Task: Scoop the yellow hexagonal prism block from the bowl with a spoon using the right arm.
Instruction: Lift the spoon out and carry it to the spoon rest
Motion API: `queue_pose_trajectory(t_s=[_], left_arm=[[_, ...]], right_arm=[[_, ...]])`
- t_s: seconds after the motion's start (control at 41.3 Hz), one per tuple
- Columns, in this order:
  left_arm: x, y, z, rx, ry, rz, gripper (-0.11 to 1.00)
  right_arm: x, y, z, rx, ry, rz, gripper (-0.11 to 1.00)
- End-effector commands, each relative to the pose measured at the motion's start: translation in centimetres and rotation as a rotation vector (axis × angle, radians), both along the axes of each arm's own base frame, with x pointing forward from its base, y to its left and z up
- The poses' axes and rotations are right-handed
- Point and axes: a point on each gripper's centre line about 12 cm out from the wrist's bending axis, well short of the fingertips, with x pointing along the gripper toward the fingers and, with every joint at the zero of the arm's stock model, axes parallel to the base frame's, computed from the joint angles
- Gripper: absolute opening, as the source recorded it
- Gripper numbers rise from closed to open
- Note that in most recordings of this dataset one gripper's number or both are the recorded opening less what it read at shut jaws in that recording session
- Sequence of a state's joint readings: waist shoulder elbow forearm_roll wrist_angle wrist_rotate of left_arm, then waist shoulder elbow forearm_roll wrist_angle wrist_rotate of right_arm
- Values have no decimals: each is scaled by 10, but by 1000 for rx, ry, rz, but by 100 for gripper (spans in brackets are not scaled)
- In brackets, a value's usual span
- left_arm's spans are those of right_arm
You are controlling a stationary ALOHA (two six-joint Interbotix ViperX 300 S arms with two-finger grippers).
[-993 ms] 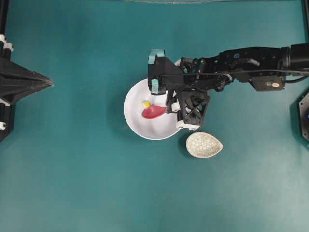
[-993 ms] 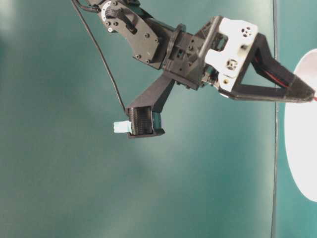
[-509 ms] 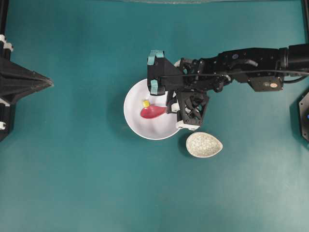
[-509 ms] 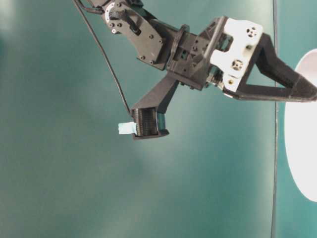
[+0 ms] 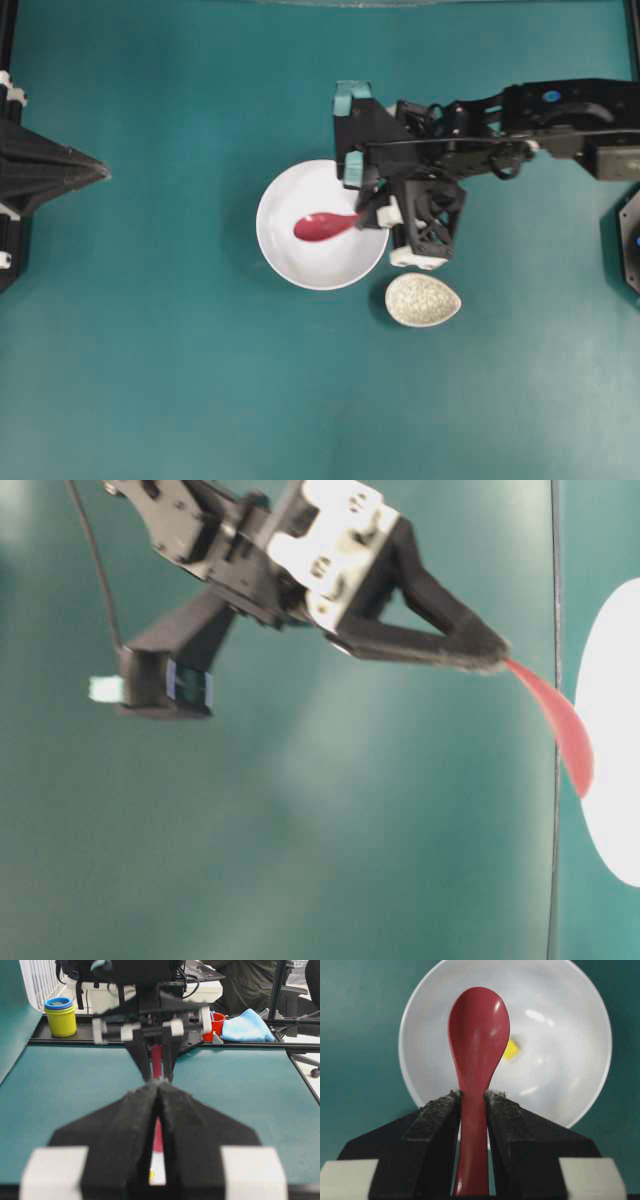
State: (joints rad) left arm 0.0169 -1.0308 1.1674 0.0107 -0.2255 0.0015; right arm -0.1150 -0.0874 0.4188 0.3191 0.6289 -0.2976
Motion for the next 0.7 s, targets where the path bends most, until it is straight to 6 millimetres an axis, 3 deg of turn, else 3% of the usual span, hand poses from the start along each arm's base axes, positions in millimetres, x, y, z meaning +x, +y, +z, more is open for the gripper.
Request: queue_pose_trajectory(t_s=[0.0,0.218,0.678], left_arm=[[2,0,13,2,-34,1,0],[2,0,13,2,-34,1,0],[2,0,12,2,-29,1,0]], right_arm=[[-6,4,25,5,-45,7,25],[-26,15,23,58,5,-19,25],[-79,61,9,119,33,25,25]])
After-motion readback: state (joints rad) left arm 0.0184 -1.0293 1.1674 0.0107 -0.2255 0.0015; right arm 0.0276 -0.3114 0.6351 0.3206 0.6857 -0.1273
